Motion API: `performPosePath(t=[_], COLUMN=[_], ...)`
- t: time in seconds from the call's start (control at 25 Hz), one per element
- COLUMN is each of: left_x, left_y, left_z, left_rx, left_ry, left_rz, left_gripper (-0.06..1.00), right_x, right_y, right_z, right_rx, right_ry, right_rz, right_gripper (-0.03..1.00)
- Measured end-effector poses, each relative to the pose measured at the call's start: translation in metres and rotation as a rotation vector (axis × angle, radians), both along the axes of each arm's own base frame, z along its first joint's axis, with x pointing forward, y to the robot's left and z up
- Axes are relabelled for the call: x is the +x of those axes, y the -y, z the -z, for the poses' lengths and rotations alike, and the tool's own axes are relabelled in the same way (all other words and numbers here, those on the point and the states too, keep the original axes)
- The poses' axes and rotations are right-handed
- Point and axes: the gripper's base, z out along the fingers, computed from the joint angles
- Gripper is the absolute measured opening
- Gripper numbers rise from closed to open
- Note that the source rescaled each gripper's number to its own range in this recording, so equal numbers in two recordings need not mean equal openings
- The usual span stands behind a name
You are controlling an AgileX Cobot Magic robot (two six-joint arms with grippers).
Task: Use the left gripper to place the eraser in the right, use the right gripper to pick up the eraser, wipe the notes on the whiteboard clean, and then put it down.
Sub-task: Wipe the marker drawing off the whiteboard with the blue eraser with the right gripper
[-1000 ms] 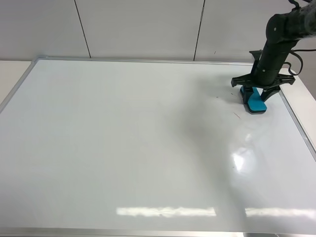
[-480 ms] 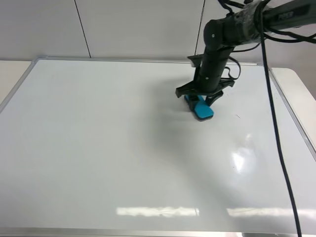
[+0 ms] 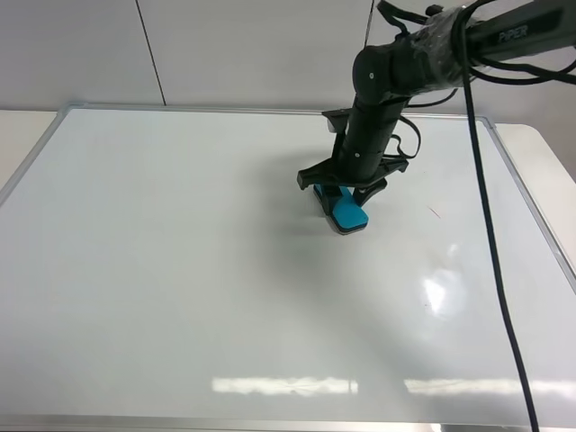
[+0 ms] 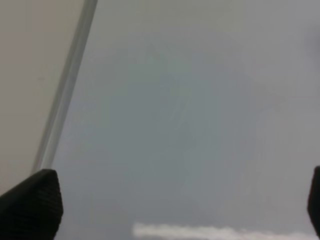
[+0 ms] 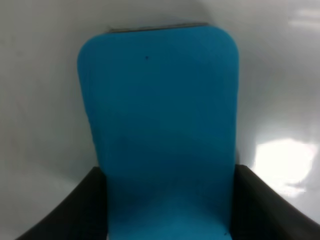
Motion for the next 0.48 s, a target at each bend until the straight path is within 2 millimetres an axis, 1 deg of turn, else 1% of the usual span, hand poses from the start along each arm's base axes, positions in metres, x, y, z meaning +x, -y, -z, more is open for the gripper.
performPosePath(t=[0.08, 0.2, 0.32, 0.36, 0.4, 0.48], left_x=[0.0, 0.0, 0.0, 0.0, 0.0, 0.0], left_y=[0.0, 0.0, 0.0, 0.0, 0.0, 0.0], left_z=[0.0, 0.0, 0.0, 0.0, 0.0, 0.0], left_rx=[0.0, 0.0, 0.0, 0.0, 0.0, 0.0], left_ry=[0.0, 0.0, 0.0, 0.0, 0.0, 0.0], left_rz=[0.0, 0.0, 0.0, 0.0, 0.0, 0.0], left_gripper=[1.0, 1.0, 1.0, 1.0, 1.0, 1.0], right_x=[-0.005, -0.016, -0.025, -0.026, -0.028, -0.026], right_y=[0.012, 0.044, 0.088, 0.106, 0.12, 0.156], right_z=[-0.001, -0.001, -0.001, -0.001, 0.0, 0.0], right_rx=[0.024, 0.044, 0.038, 0.035, 0.028, 0.02], right_ry=[0.012, 0.02, 0.008, 0.002, -0.008, -0.014], right_rz=[0.045, 0.13, 0.237, 0.286, 0.318, 0.41], right_gripper=[0.05, 0.05, 0.05, 0.05, 0.05, 0.05])
